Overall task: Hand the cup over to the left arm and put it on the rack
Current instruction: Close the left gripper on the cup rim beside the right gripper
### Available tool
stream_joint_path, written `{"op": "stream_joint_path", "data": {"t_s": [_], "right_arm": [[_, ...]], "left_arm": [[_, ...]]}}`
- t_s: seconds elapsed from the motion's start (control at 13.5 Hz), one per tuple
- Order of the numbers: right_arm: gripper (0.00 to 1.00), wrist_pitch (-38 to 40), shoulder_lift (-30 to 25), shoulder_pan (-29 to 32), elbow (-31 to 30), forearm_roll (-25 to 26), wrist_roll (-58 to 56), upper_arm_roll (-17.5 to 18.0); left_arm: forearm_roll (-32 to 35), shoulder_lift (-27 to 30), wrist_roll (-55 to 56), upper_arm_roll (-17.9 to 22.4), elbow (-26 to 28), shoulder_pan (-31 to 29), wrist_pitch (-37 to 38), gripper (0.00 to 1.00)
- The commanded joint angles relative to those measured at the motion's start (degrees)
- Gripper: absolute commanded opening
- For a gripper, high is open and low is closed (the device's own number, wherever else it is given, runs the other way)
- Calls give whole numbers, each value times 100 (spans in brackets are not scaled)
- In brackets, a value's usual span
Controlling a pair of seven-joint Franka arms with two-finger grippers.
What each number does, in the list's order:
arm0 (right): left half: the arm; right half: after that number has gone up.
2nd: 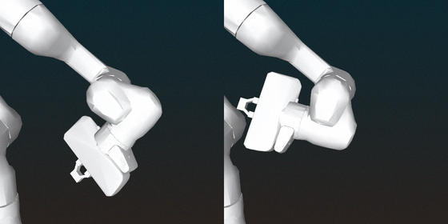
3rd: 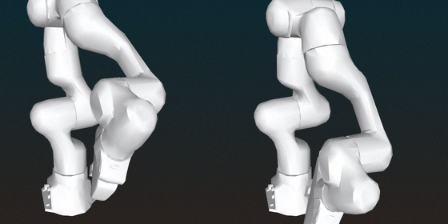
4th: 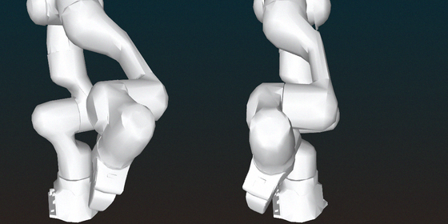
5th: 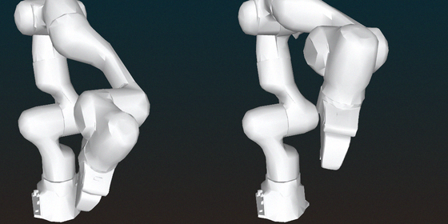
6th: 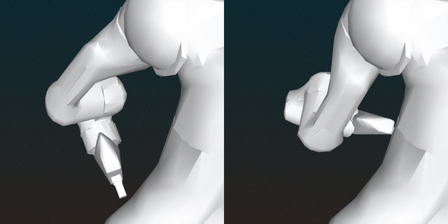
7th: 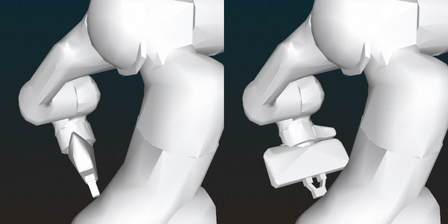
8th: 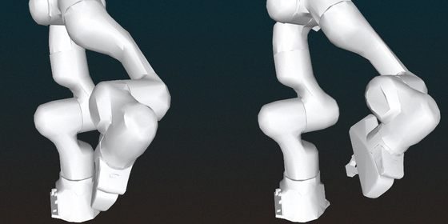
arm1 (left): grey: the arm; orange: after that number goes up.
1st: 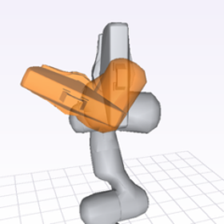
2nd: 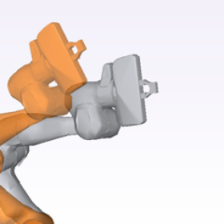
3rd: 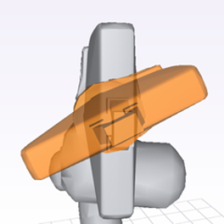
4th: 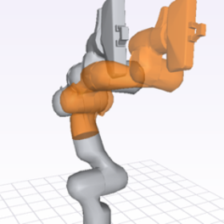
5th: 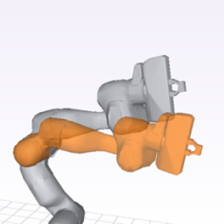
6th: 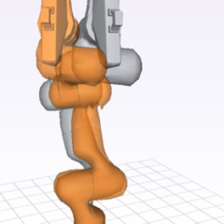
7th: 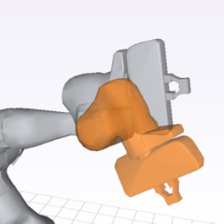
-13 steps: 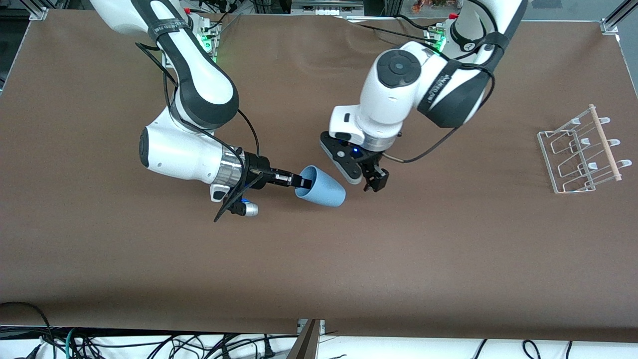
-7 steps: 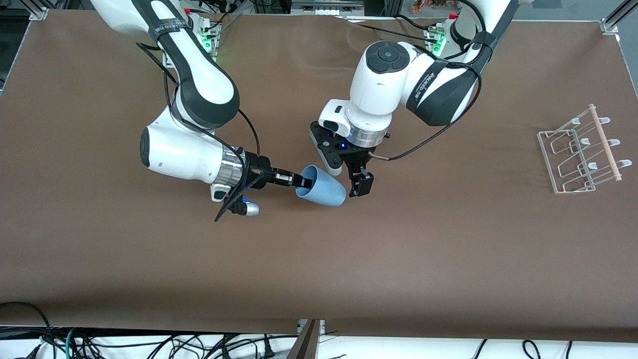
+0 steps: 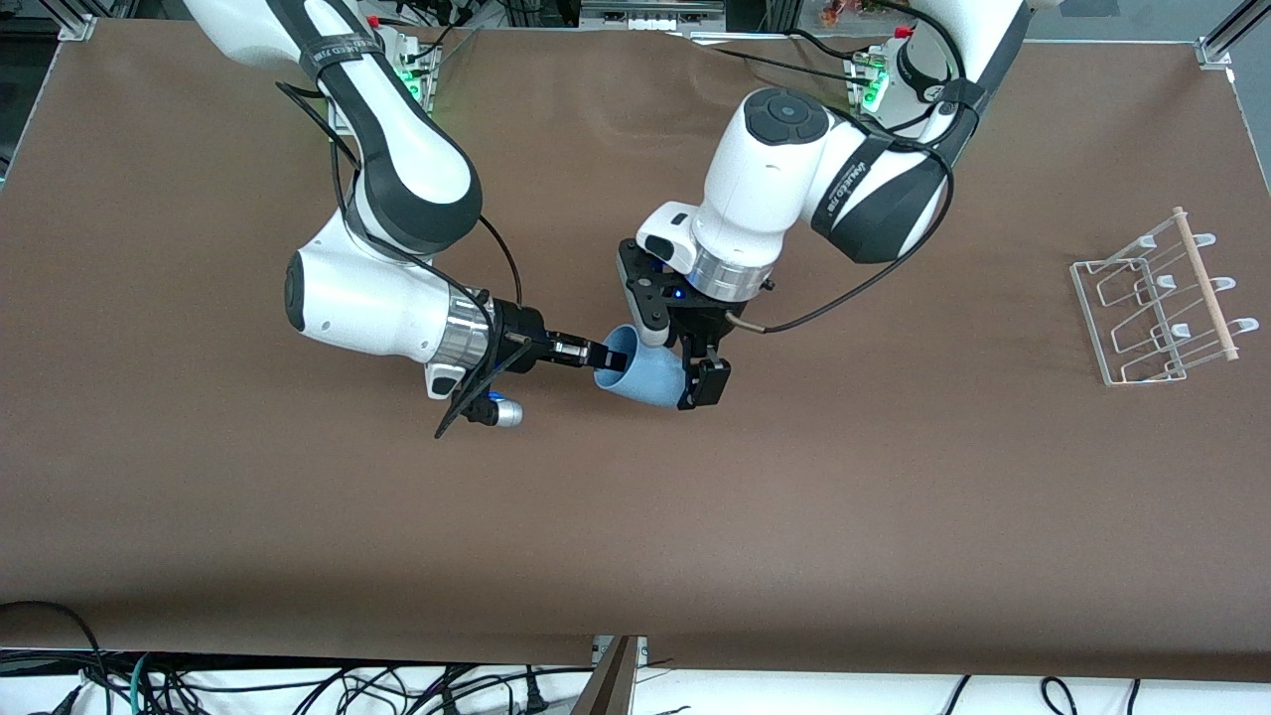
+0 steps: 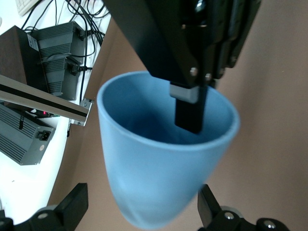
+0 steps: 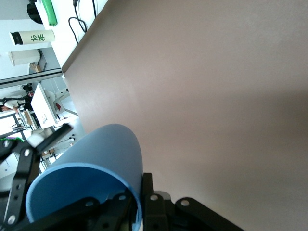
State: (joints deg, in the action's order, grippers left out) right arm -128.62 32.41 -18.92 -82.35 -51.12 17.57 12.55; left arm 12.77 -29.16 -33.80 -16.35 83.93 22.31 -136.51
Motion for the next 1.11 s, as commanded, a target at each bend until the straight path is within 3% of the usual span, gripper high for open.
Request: {"op": "stream_joint_path", "data": {"t_s": [0.0, 0.07, 0.15, 0.22, 0.3, 0.37, 0.59, 0.67, 0.74, 1.04], "right_arm": [[0, 83, 37, 3, 158, -127, -8, 63], [0, 83, 37, 12, 158, -127, 18, 133], [0, 83, 29, 12, 158, -118, 79, 151], [0, 83, 20, 12, 166, -127, 97, 160], [0, 91, 20, 12, 166, -127, 106, 160], [0, 126, 20, 12, 184, -127, 106, 160], [0, 153, 20, 38, 193, -127, 194, 160], [79, 162, 11, 55, 193, -118, 142, 152], [100, 162, -15, 73, 202, -109, 133, 143], [100, 546, -156, 529, 358, -30, 141, 108]], "left_arm": [[50, -142, -189, -17, 0, 10, -331, 100], [68, -195, -180, -17, -26, 10, -350, 100], [76, -213, -189, -17, -35, 10, -350, 90], [68, -213, -206, -17, -35, 10, -350, 57], [50, -204, -224, -17, -35, -7, -341, 14], [50, -196, -224, -17, -35, -42, -324, 0], [24, -143, -197, -26, -43, -165, -131, 0], [-115, -134, -206, -35, -78, -235, 27, 0], [-352, -82, -206, -26, -79, -323, 124, 0], [-679, 182, -206, -35, -96, -754, 835, 0]]}}
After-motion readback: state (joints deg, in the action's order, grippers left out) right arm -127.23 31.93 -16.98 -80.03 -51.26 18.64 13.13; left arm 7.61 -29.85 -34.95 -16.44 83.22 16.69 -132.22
